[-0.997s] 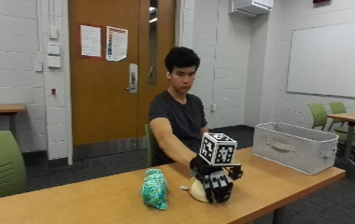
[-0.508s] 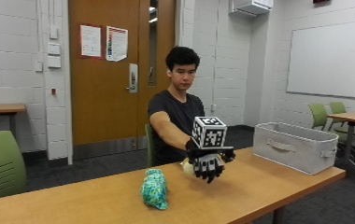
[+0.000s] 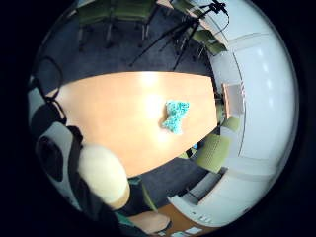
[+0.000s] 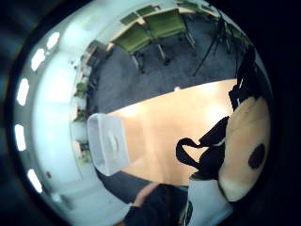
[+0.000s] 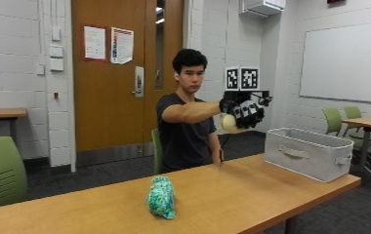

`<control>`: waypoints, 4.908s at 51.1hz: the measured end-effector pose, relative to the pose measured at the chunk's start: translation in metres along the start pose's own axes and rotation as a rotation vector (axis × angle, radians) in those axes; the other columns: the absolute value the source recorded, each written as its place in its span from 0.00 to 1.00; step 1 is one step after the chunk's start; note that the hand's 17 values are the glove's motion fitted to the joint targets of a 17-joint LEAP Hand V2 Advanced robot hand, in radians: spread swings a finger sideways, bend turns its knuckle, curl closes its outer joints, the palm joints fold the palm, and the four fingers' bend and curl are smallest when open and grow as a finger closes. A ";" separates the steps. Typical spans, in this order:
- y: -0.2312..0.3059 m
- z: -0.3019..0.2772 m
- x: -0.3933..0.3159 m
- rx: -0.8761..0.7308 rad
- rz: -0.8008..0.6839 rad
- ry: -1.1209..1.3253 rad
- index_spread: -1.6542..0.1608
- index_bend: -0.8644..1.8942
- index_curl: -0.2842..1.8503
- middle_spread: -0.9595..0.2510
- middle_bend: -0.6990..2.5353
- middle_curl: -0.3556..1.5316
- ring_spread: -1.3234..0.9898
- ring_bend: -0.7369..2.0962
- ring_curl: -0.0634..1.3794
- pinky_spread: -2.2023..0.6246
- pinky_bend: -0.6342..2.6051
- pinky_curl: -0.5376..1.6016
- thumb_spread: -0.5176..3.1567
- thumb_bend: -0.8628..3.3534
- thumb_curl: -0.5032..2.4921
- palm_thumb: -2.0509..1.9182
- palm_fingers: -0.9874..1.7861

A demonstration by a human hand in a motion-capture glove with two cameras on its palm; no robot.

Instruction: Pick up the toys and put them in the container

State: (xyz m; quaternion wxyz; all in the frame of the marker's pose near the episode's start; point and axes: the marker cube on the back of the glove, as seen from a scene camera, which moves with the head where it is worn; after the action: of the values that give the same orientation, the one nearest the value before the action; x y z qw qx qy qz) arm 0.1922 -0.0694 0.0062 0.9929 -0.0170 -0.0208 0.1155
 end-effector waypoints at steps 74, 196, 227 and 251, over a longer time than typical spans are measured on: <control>0.140 -0.021 -0.432 0.037 -0.807 -0.055 0.67 0.28 0.68 0.59 0.36 0.54 0.47 0.54 0.32 0.71 0.57 0.47 0.41 0.17 0.42 0.46 0.29; 0.034 0.237 0.318 -0.241 -0.019 0.002 0.72 0.36 0.27 0.68 0.25 0.36 0.52 0.29 0.15 0.78 0.43 0.42 0.36 0.18 0.23 0.49 0.25; 0.043 0.230 0.338 -0.182 0.038 0.093 0.68 0.42 0.28 0.56 0.37 0.37 0.40 0.50 0.23 0.68 0.46 0.41 0.43 0.24 0.27 0.60 0.60; 0.047 0.193 0.315 -0.205 0.070 0.088 0.68 0.40 0.34 0.47 0.44 0.45 0.37 0.59 0.33 0.61 0.44 0.41 0.36 0.26 0.35 0.69 0.77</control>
State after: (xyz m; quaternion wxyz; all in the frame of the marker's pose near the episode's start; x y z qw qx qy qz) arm 0.4786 0.0543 0.2091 0.9813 -0.1241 0.0118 0.1464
